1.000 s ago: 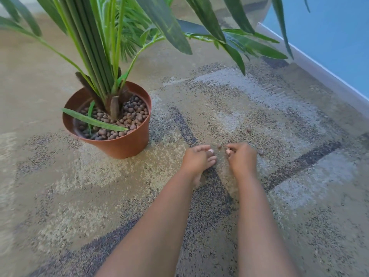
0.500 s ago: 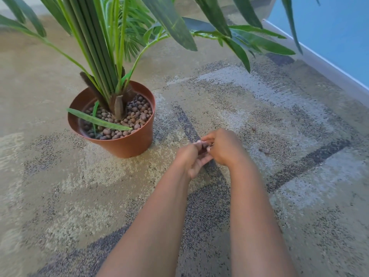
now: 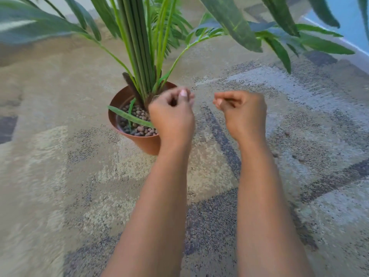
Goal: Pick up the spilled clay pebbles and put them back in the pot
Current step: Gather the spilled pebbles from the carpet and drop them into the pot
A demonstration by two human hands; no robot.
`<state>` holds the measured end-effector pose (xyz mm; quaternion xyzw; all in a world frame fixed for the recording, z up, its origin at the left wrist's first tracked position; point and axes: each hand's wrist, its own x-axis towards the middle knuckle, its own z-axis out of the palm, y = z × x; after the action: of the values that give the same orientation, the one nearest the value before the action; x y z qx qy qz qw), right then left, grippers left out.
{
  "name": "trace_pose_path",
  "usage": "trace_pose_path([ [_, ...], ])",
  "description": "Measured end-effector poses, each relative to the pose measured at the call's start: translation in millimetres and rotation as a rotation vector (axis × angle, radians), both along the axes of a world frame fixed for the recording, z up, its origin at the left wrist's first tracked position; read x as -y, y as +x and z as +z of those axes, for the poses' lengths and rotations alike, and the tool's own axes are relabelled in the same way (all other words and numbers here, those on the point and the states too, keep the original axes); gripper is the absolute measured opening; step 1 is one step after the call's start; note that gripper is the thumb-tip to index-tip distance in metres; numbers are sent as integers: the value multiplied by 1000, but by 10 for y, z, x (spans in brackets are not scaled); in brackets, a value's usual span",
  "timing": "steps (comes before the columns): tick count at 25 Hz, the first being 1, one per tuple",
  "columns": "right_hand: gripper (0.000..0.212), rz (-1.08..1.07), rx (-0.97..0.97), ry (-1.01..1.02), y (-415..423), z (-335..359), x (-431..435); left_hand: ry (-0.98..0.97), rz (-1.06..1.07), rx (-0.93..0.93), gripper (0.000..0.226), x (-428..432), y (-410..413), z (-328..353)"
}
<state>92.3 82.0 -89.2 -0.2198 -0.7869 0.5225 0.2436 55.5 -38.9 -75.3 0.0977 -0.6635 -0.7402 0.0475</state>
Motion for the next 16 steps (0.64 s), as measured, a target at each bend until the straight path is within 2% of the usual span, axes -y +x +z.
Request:
trace_pose_path([
  [2,17,33,-93,59,-145,60,226,-288,139,-167,12,277,-171,185],
  [4,18,118,-101,208,-250,54,464,-635,206,-205,14,589,-272,214],
  [5,20,180,-85,281,-285,26,565,-751,215,-198,17,717,-286,170],
  [7,27,311,-43,389,-350,-51,700,-837,195,-161,19,864,-284,18],
  [10,36,369,-61,405,-371,-115,693,-806,112,-97,24,903,-248,-182],
  [12,37,327,-116,306,-327,-156,552,-690,138,-97,26,887,-250,-226],
  [14,32,241,-126,169,-232,-258,244,-552,259,-166,26,761,-233,-215],
  [16,27,121,-38,69,-62,-416,-133,-384,359,-310,25,477,-170,-208],
])
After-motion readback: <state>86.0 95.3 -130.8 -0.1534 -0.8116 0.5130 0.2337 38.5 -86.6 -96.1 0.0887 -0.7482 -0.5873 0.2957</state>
